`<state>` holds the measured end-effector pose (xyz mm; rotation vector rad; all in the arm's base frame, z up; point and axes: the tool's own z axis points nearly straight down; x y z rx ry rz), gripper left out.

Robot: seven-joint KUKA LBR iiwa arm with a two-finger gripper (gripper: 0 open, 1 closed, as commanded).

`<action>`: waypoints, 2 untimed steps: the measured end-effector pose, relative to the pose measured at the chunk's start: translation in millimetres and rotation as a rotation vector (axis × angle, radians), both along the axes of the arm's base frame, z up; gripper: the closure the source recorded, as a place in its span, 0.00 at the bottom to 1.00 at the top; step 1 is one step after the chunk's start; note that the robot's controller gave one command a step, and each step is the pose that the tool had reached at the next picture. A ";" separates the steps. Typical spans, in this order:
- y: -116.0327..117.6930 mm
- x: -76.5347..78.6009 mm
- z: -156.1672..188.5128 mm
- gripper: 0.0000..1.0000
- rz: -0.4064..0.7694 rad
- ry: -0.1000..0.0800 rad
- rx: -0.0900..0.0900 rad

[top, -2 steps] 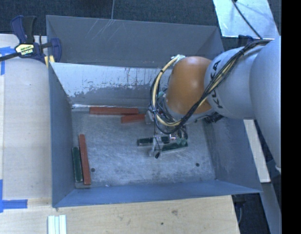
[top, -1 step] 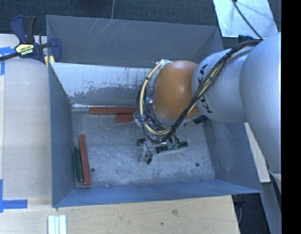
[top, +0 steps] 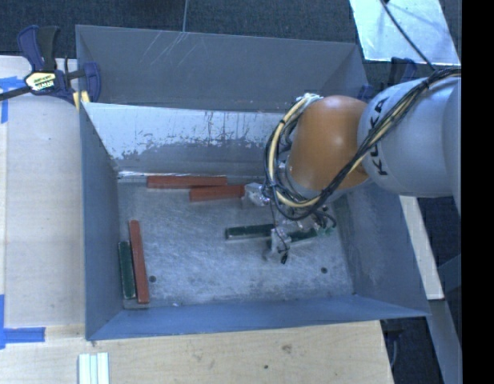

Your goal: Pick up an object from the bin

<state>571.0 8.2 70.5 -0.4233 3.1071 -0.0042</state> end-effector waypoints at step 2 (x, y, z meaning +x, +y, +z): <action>-15.4 -10.1 131.9 1.00 -0.008 -0.006 0.001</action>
Offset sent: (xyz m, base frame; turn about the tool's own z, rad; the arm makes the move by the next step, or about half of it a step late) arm 0.0000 0.0000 0.0000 0.0000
